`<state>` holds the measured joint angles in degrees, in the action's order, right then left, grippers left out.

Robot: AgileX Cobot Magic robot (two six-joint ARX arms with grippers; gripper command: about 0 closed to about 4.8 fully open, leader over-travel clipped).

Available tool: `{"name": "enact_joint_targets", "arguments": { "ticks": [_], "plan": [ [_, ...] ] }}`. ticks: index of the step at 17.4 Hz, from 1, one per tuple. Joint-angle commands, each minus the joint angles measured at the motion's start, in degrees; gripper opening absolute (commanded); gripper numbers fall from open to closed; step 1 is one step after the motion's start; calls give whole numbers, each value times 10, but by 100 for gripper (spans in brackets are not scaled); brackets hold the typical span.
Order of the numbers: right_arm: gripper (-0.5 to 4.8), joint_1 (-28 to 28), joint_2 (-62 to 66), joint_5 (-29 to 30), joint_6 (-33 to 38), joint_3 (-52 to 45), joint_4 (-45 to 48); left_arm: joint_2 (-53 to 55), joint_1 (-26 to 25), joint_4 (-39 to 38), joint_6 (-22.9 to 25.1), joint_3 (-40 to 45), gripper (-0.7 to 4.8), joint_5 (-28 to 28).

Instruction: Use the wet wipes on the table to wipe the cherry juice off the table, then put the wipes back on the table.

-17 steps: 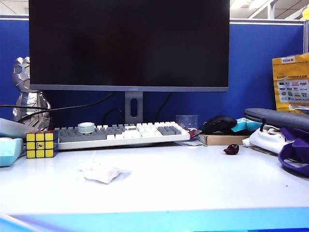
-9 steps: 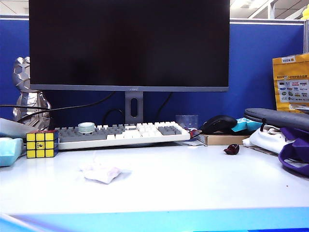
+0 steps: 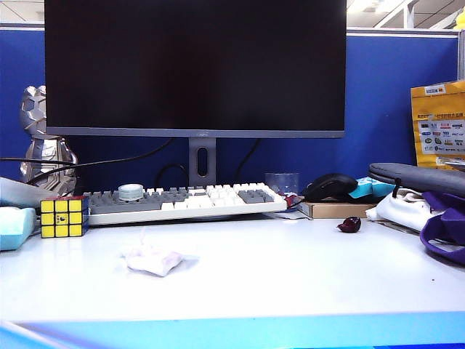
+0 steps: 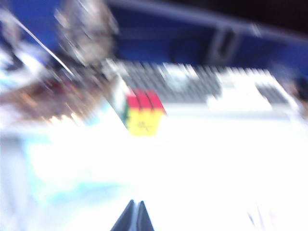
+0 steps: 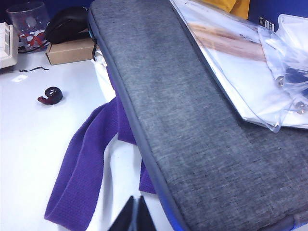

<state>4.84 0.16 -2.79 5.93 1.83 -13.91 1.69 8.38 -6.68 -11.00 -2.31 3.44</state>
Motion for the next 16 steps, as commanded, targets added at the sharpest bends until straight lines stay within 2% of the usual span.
{"name": "enact_joint_targets", "arguments": {
  "ticks": [1, 4, 7, 8, 14, 16],
  "plan": [
    [0, 0, 0, 0, -1, 0, 1, -11, -1, 8, 1, 19, -6, -11],
    [0, 0, 0, 0, -1, 0, 1, -16, -22, -12, 1, 20, -6, -14],
    [0, 0, 0, 0, -1, 0, 1, -16, -95, -13, 0, 20, -6, -37],
    [0, 0, 0, 0, -1, 0, 1, -16, -99, -14, 0, 20, -6, -37],
    [0, 0, 0, 0, -1, 0, 1, -16, -40, -30, 0, 20, -4, -36],
    [0, 0, 0, 0, -1, 0, 1, -16, -40, -28, -6, 20, 26, -36]
  ]
}}
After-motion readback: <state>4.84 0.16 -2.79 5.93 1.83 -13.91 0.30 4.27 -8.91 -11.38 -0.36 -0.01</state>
